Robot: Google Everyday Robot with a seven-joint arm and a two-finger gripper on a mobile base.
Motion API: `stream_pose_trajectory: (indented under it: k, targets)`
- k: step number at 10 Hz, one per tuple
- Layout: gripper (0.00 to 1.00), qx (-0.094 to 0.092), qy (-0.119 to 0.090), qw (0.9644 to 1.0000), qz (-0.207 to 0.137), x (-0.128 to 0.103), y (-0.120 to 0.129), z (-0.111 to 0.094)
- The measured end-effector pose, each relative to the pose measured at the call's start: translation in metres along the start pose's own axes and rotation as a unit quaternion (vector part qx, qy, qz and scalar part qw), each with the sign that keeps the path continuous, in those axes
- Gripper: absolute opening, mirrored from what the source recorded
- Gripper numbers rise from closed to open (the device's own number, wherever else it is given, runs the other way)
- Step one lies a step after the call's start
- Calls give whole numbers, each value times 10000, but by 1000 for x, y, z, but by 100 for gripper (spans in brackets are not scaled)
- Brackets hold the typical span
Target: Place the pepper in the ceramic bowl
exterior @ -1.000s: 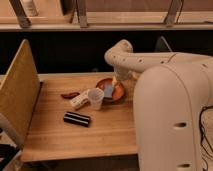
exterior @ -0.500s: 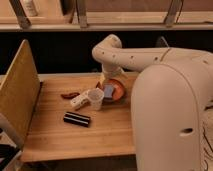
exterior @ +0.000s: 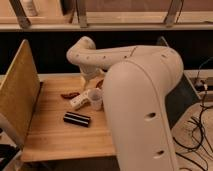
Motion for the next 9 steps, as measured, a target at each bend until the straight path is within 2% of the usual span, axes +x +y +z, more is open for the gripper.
stream_pose_trajectory:
  k: [1, 5, 7, 8, 9]
  targets:
    - [80, -33, -4, 9999, -145, -3, 15, -1]
    - [80, -11, 12, 9999, -119, 1, 11, 0]
    - [80, 28, 122, 9995, 278, 32, -14, 13]
    - [80, 74, 232, 9979, 601, 57, -36, 25]
    - [80, 87, 264, 9967, 763, 67, -48, 32]
